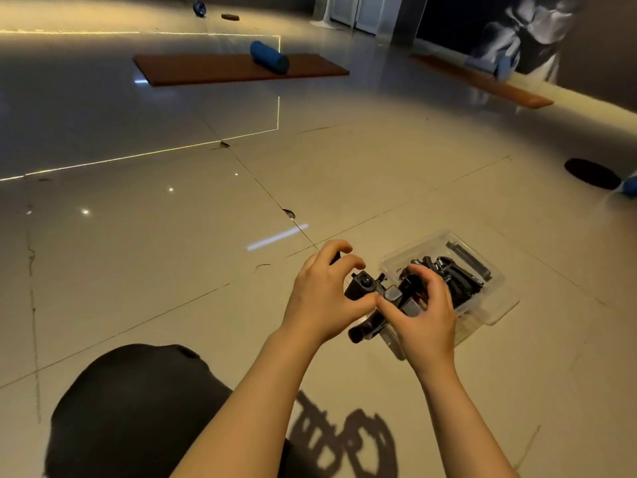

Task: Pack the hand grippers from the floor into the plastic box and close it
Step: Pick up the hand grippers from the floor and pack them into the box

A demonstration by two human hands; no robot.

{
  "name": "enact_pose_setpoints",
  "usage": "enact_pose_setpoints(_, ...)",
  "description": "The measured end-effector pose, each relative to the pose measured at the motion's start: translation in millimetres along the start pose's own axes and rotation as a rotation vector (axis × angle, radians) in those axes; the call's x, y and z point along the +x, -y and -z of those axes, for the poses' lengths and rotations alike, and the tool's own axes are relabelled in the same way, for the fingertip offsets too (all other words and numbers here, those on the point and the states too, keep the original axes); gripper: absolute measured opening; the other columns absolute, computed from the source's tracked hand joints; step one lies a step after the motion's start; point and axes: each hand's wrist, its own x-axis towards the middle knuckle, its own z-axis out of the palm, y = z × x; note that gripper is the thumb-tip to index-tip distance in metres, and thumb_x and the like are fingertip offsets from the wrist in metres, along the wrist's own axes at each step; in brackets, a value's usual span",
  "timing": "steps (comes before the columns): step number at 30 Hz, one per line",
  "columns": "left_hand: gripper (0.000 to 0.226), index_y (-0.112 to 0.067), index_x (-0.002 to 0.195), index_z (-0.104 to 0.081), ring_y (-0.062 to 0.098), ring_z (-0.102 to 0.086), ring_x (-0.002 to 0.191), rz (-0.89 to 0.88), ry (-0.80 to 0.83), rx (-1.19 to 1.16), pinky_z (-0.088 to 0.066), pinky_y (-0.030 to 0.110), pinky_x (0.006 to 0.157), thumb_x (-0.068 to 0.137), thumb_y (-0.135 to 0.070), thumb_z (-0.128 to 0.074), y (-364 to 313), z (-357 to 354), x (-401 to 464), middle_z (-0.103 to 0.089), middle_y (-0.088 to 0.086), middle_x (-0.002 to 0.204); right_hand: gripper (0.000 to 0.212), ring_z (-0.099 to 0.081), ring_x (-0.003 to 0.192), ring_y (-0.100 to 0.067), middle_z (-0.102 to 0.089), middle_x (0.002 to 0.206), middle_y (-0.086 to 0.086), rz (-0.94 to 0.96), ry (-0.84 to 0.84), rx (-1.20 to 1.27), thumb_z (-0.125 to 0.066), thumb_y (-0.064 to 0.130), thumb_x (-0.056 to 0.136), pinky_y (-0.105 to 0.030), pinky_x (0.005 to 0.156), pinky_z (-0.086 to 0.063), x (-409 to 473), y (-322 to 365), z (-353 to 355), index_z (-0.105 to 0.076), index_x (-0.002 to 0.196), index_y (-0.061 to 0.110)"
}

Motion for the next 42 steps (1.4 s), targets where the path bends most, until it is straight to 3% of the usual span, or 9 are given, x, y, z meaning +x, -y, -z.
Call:
enact_pose_setpoints(4,0.036,-0.023,0.103,-0.065,0.012,-0.053,0.095,0.093,-0.051,-0.016,-0.041,0.026,0.08,0.071,-0.038,-0.074,-24.9,-48.8,3.4,-0.049,-0.012,0.117,0.059,-0.048,0.105,0.003,-0.05,0.117,0.014,0.05,0.056,-0.022,-0.084,0.028,0.067,-0.012,0.086,-0.037,21.9,-34.7,51.0,-0.055,0.118,0.025)
enact_pose_setpoints(9,0.052,-0.025,0.1,-0.065,0.006,-0.052,0.087,0.186,-0.119,-0.014,-0.045,0.025,0.081,0.063,-0.06,-0.056,-52.0,-100.1,2.7,-0.044,-0.019,0.109,0.042,-0.046,0.116,-0.004,-0.05,0.125,0.006,0.098,0.166,-0.104,-0.084,0.024,0.067,-0.022,0.092,-0.039,50.8,-89.8,114.5,-0.06,0.101,0.029)
enact_pose_setpoints(13,0.053,-0.021,0.1,-0.066,0.014,-0.055,0.093,0.252,-0.134,0.09,-0.043,0.027,0.081,0.065,-0.059,-0.057,-55.0,-132.3,-9.6,-0.049,-0.01,0.115,0.031,-0.043,0.12,-0.009,-0.048,0.131,0.003,0.119,0.266,-0.154,-0.083,0.023,0.068,-0.019,0.089,-0.032,79.2,-120.1,155.2,-0.064,0.092,0.026)
enact_pose_setpoints(19,0.035,-0.018,0.092,-0.068,0.02,-0.056,0.097,0.421,-0.384,0.18,-0.039,0.027,0.076,0.065,-0.039,-0.066,-65.4,-174.1,-46.2,-0.055,-0.004,0.109,0.035,-0.046,0.111,-0.007,-0.048,0.124,0.007,0.226,0.382,-0.124,-0.083,0.025,0.067,-0.001,0.077,-0.03,122.6,-137.0,186.1,-0.064,0.096,0.024)
enact_pose_setpoints(26,0.041,-0.017,0.095,-0.068,0.015,-0.054,0.095,0.449,-0.626,0.162,-0.045,0.027,0.077,0.069,-0.047,-0.058,-118.2,-229.9,-53.7,-0.055,-0.006,0.105,0.04,-0.051,0.107,-0.013,-0.05,0.117,0.007,0.376,0.468,-0.072,-0.084,0.026,0.066,-0.014,0.082,-0.036,168.4,-150.7,203.7,-0.063,0.1,0.024)
enact_pose_setpoints(30,0.039,-0.022,0.096,-0.066,0.009,-0.052,0.098,0.413,-0.636,0.104,-0.05,0.029,0.08,0.068,-0.048,-0.06,-149.8,-254.8,-25.6,-0.048,-0.015,0.108,0.041,-0.052,0.107,-0.014,-0.052,0.118,0.005,0.421,0.496,-0.026,-0.084,0.027,0.066,-0.007,0.08,-0.035,196.9,-160.8,213.3,-0.061,0.1,0.027)
enact_pose_setpoints(34,0.038,-0.023,0.093,-0.067,0.005,-0.052,0.097,0.376,-0.626,0.083,-0.051,0.03,0.079,0.066,-0.049,-0.06,-171.7,-271.4,-0.8,-0.048,-0.017,0.11,0.044,-0.053,0.106,-0.012,-0.053,0.115,0.006,0.405,0.477,0.031,-0.084,0.029,0.065,-0.022,0.086,-0.044,220.8,-173.0,223.5,-0.06,0.102,0.029)
enact_pose_setpoints(37,0.04,-0.022,0.094,-0.067,0.004,-0.051,0.098,0.351,-0.592,0.102,-0.052,0.031,0.079,0.066,-0.05,-0.061,-182.6,-280.1,17.0,-0.048,-0.016,0.112,0.046,-0.053,0.102,-0.011,-0.053,0.114,0.005,0.38,0.471,0.061,-0.084,0.027,0.066,-0.015,0.081,-0.041,236.7,-182.2,230.9,-0.058,0.103,0.029)
enact_pose_setpoints(42,0.042,-0.023,0.094,-0.066,0.005,-0.049,0.101,0.334,-0.534,0.099,-0.051,0.033,0.083,0.065,-0.053,-0.06,-197.1,-288.7,52.0,-0.046,-0.016,0.115,0.047,-0.053,0.102,-0.011,-0.05,0.114,0.007,0.331,0.451,0.099,-0.084,0.027,0.066,-0.027,0.086,-0.047,262.3,-201.1,241.5,-0.058,0.105,0.029)
